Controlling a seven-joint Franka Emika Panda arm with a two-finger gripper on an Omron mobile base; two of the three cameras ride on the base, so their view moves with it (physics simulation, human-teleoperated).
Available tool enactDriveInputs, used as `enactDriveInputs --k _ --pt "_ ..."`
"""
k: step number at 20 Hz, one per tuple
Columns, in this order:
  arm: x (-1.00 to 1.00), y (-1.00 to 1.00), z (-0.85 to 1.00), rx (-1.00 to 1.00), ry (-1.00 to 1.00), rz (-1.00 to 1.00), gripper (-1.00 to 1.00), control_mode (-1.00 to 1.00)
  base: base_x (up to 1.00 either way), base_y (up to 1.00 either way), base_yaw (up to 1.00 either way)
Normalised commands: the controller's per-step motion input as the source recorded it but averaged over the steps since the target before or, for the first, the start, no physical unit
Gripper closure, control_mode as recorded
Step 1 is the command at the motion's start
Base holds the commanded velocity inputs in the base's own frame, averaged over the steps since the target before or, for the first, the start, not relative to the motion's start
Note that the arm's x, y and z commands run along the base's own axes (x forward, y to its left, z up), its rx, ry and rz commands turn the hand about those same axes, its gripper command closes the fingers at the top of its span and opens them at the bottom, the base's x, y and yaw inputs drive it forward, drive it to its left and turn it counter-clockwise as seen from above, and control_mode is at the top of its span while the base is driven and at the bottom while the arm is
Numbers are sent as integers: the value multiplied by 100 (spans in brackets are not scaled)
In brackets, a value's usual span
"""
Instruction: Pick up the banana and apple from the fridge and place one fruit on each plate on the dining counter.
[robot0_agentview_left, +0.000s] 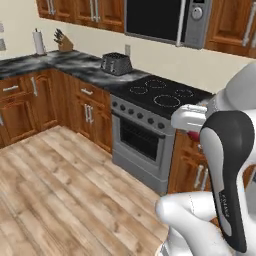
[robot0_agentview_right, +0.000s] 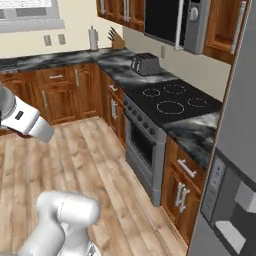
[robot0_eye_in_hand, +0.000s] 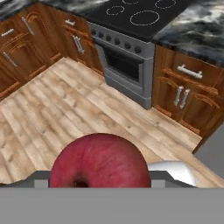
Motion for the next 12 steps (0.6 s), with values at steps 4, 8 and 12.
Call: enactDriveInputs --k 4,8,12 --pt "0 0 0 0 0 0 100 100 15 0 90" --pt "0 0 0 0 0 0 100 100 15 0 77" --pt "0 0 0 0 0 0 100 100 100 -41 39"
